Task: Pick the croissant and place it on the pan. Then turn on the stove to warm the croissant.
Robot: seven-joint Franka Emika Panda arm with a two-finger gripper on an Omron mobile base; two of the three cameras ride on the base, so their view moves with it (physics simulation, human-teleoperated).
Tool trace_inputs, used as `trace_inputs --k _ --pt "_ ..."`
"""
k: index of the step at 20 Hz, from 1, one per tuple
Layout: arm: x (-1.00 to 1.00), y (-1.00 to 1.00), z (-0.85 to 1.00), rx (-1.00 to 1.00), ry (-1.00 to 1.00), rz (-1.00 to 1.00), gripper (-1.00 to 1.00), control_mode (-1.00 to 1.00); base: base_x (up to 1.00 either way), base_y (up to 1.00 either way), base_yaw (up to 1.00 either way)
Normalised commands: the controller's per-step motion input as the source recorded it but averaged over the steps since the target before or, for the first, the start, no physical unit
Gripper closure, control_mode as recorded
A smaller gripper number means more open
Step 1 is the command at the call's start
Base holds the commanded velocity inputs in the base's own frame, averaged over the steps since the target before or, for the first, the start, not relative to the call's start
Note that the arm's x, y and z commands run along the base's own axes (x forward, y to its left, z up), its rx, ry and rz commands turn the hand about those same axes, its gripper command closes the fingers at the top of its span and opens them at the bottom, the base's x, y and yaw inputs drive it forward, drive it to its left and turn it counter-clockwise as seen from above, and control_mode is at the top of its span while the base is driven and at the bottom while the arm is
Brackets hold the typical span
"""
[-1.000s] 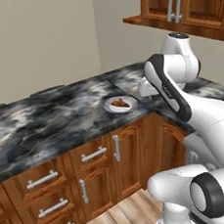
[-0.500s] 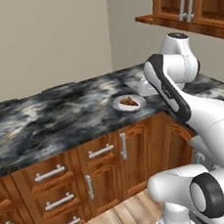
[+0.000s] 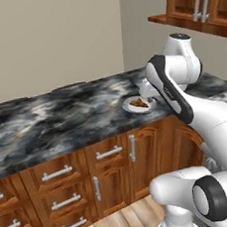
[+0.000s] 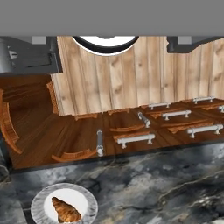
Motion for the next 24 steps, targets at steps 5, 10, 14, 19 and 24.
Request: trace_inputs --k 5,10,14,19,24 --pt "0.00 0.00 0.00 0.00 0.00 0.00 -1.00 1.00 0.34 0.00 0.09" --pt "0.00 0.00 0.00 0.00 0.00 0.00 -1.00 1.00 0.29 0.00 0.08" --pt "0.00 0.00 0.00 0.00 0.00 0.00 -1.00 1.00 0.29 0.00 0.07" --pt "0.00 0.00 0.00 0.00 0.00 0.00 -1.00 1.00 0.31 0.00 0.06" --pt "0.00 0.00 0.00 0.00 0.00 0.00 -1.00 1.00 0.33 0.00 0.05"
